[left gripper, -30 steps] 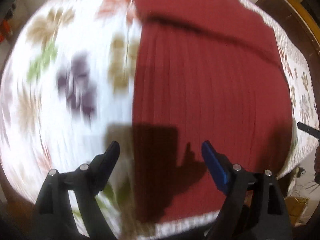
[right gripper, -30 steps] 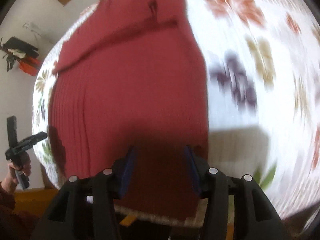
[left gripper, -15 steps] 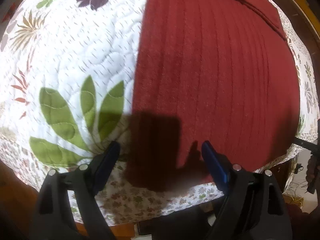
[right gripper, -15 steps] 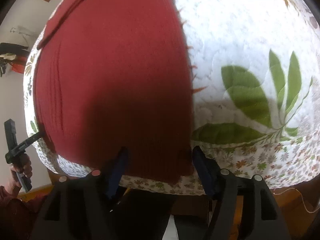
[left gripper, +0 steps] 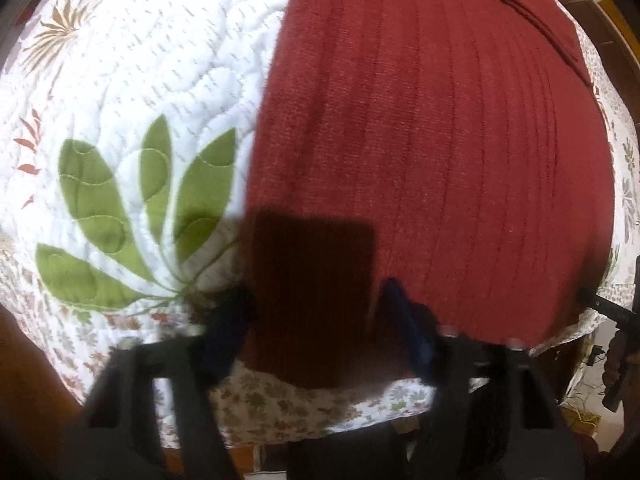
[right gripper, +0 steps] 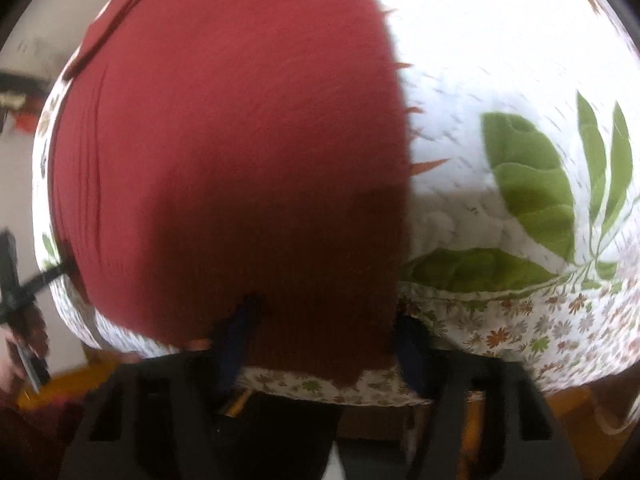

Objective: Fold small clothes

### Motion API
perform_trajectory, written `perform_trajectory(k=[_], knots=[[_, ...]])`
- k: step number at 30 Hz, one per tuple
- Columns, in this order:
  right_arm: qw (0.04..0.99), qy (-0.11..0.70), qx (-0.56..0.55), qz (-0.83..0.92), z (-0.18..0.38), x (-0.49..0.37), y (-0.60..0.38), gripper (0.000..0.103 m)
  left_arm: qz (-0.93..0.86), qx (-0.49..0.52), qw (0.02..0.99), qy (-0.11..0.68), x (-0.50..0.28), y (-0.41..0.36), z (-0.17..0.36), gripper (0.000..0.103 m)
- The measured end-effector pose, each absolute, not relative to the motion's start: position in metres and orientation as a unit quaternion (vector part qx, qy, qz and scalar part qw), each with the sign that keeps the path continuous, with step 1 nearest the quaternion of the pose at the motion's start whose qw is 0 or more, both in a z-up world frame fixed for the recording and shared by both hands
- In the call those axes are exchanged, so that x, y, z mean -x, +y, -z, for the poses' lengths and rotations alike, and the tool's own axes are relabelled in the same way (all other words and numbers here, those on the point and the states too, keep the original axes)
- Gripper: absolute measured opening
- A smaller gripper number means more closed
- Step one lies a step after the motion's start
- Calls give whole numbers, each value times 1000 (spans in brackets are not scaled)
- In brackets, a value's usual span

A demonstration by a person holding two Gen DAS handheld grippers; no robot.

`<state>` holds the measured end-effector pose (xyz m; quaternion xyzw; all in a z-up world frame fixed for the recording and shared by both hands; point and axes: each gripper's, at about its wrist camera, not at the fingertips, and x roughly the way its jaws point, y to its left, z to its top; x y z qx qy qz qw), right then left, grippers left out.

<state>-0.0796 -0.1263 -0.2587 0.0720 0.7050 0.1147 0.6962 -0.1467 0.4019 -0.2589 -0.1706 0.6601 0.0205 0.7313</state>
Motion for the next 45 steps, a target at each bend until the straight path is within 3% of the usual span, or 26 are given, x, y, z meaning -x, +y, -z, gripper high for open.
perform_trajectory(k=[2, 5, 17, 23, 30, 34, 36, 38, 39, 43, 45], knots=[[691, 705, -88, -136, 256, 80, -124, 12, -2, 190, 729, 658, 151, 402, 259, 13], [687, 700, -113, -159, 246, 76, -125, 7, 26, 192, 731, 655, 146, 394, 248, 12], [724, 599, -232, -252, 153, 3, -148, 6, 65, 272, 787, 549, 91, 418, 163, 12], [742, 588, -216, -241, 152, -63, -146, 6, 48, 264, 801, 536, 40, 424, 170, 12], [728, 603, -238, -220, 194, -110, -148, 7, 32, 268, 783, 560, -4, 443, 192, 12], [701, 631, -257, -209, 209, -125, -153, 16, 42, 306, 756, 577, -17, 454, 200, 21], [706, 626, -260, -208, 203, -125, -161, 26, 49, 333, 748, 573, -9, 470, 192, 30], [719, 616, -254, -198, 192, -122, -172, 40, 29, 326, 759, 563, -1, 484, 180, 58], [723, 610, -259, -194, 188, -120, -176, 47, 19, 321, 766, 556, 3, 490, 174, 63], [755, 590, -211, -192, 162, -116, -179, 48, -5, 278, 793, 542, 8, 499, 154, 64], [762, 589, -172, -206, 155, -114, -167, 56, 0, 235, 807, 542, 3, 490, 148, 64]])
